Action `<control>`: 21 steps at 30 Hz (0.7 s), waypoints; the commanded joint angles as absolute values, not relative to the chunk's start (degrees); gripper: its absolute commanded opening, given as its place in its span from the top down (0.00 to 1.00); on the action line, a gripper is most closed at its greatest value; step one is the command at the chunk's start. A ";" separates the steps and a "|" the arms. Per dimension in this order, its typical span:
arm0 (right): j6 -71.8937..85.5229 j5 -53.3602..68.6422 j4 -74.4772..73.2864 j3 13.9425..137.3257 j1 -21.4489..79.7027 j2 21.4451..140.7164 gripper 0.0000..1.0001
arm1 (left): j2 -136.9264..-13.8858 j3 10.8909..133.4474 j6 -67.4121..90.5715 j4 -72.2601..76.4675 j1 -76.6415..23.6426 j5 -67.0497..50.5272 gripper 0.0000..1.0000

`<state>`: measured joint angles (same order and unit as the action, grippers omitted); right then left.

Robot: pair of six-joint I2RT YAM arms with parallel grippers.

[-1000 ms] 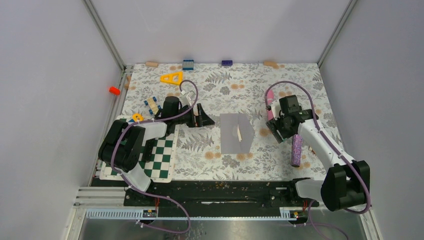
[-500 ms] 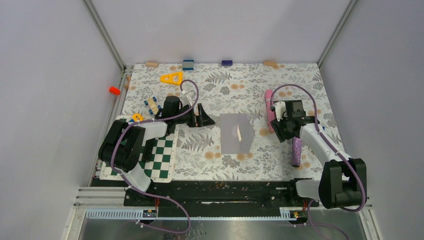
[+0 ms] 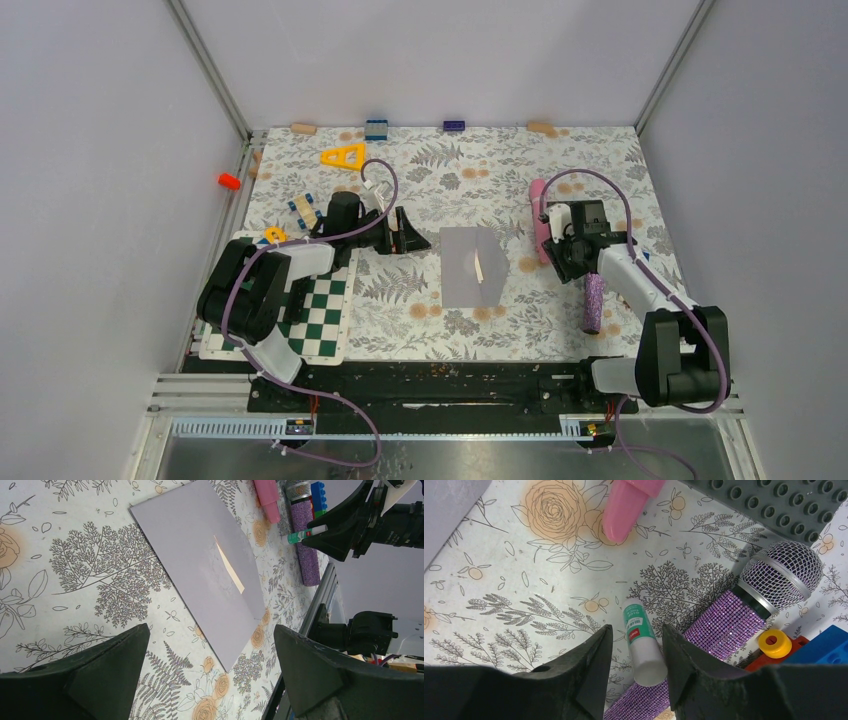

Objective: Place the letter into the envelope and seal it
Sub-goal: Pick up the solid glue from the center of the board.

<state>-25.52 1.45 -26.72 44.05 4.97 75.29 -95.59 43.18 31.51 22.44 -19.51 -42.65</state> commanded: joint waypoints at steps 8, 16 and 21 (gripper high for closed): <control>-26.81 1.54 -26.99 43.67 4.31 76.16 0.47 | -93.81 45.44 30.32 23.82 -19.86 -42.39 0.01; -28.11 3.87 -25.73 39.97 2.76 70.23 0.24 | -93.74 45.44 30.29 23.95 -19.86 -42.43 0.01; -28.45 7.31 -22.32 37.46 0.42 66.74 0.25 | -93.41 45.20 30.39 24.17 -19.86 -42.46 0.01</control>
